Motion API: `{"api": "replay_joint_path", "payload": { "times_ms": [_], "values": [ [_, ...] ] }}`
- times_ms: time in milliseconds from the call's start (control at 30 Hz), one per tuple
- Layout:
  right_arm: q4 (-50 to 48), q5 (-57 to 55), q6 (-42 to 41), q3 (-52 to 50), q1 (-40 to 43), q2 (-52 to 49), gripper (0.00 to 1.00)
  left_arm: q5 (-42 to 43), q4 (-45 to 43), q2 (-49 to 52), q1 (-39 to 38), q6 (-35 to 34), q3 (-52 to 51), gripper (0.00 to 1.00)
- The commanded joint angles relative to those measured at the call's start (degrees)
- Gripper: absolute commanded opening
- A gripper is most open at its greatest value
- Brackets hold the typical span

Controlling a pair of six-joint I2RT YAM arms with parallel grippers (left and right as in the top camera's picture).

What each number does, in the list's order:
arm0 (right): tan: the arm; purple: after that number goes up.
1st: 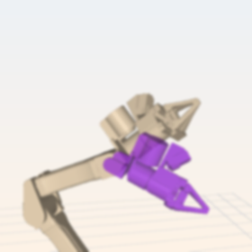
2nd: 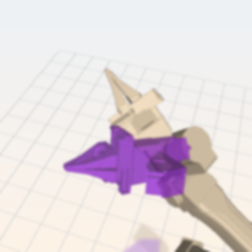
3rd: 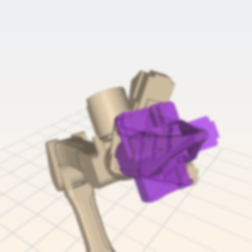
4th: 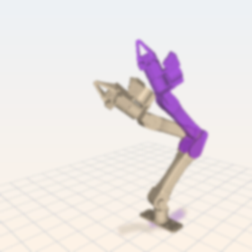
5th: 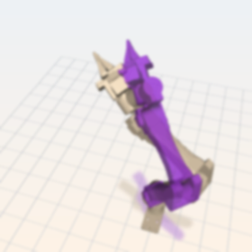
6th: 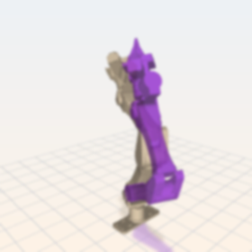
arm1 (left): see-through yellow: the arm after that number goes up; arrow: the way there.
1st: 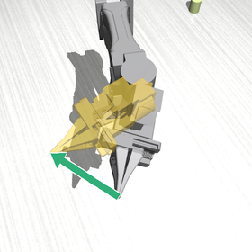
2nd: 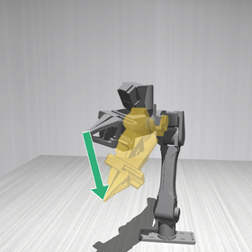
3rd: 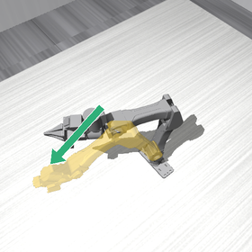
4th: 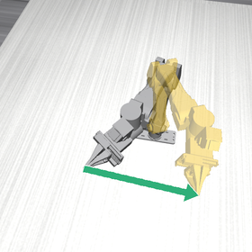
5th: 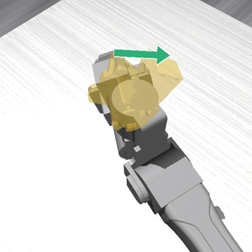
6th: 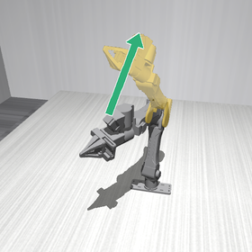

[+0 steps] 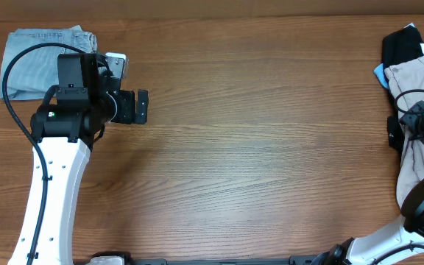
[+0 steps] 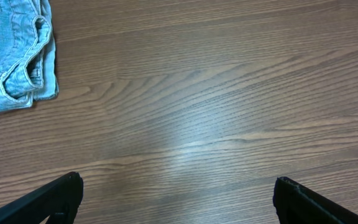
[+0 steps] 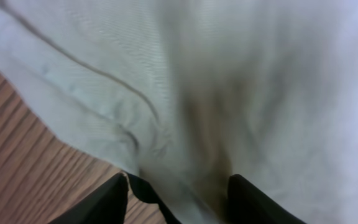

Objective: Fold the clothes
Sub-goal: 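Reach the right gripper to the beige shorts pile and grasp them, then pull the beige shorts with the right gripper onto the table center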

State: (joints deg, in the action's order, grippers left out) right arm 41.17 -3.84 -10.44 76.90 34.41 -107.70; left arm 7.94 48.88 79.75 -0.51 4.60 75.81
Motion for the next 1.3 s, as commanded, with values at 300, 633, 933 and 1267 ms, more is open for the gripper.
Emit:
{"api": "replay_joint_path", "payload": {
  "times_ms": [300,633,933,1267],
  "values": [
    [1.3,-3.0,0.4,0.3,-0.2,-3.1,0.21,0.5,-0.1,2.4,0.1,-0.3,1.2,1.0],
    [8.2,-1.9,-0.5,6.1,-0.6,1.7,0.04,0.5,-3.3,3.0,0.1,-0.3,1.3,1.0],
    [25.5,6.7,0.2,16.4,-11.9,7.8,0.04,0.4,-5.1,3.0,0.4,-0.3,2.1,1.0],
    [25.2,11.9,-2.3,16.1,-44.2,6.7,0.21,-2.6,-5.0,3.0,5.7,-0.3,2.1,1.0]
  ]
}}
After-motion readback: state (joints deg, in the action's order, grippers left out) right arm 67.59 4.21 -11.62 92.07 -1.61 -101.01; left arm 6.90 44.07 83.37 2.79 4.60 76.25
